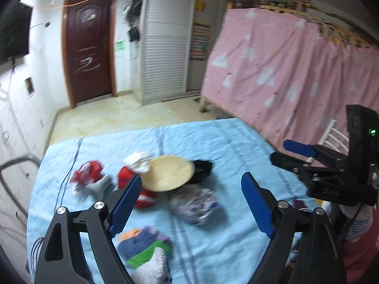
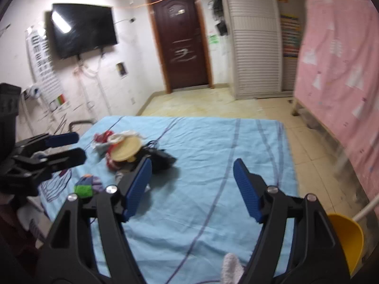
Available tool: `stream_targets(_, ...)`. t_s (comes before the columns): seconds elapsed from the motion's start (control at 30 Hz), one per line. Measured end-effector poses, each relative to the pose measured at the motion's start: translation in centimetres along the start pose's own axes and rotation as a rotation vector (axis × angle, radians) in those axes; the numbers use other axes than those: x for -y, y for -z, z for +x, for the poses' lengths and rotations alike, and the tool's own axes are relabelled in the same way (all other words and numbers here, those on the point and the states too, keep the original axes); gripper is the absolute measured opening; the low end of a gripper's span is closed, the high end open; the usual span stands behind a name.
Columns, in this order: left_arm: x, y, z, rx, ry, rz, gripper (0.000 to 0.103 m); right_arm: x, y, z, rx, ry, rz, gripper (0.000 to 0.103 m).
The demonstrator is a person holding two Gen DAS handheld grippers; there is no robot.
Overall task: Collect trash
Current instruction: 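Grasp the striped towel with the left tool while the right tool grasps the snack bag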
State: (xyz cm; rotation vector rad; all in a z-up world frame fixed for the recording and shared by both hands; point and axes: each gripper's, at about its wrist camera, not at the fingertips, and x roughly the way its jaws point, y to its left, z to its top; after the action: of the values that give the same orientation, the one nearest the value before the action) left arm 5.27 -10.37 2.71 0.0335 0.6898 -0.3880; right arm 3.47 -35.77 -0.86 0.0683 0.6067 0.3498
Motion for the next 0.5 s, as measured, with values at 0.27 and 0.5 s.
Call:
stream_targets(0.27,-2.9,2.9,1.6,-0.07,-0.093,-0.074,0.078,-2.6,0.0,3.7,-0.095,-0.183,-0.138,0.069)
stream_targets(0.5,-3.6,5.2,1.3,-0.116,-0.185,-0.124,0.078,-6.1,0.5,7.2,-0.238,-0.309,-0.288,0.069)
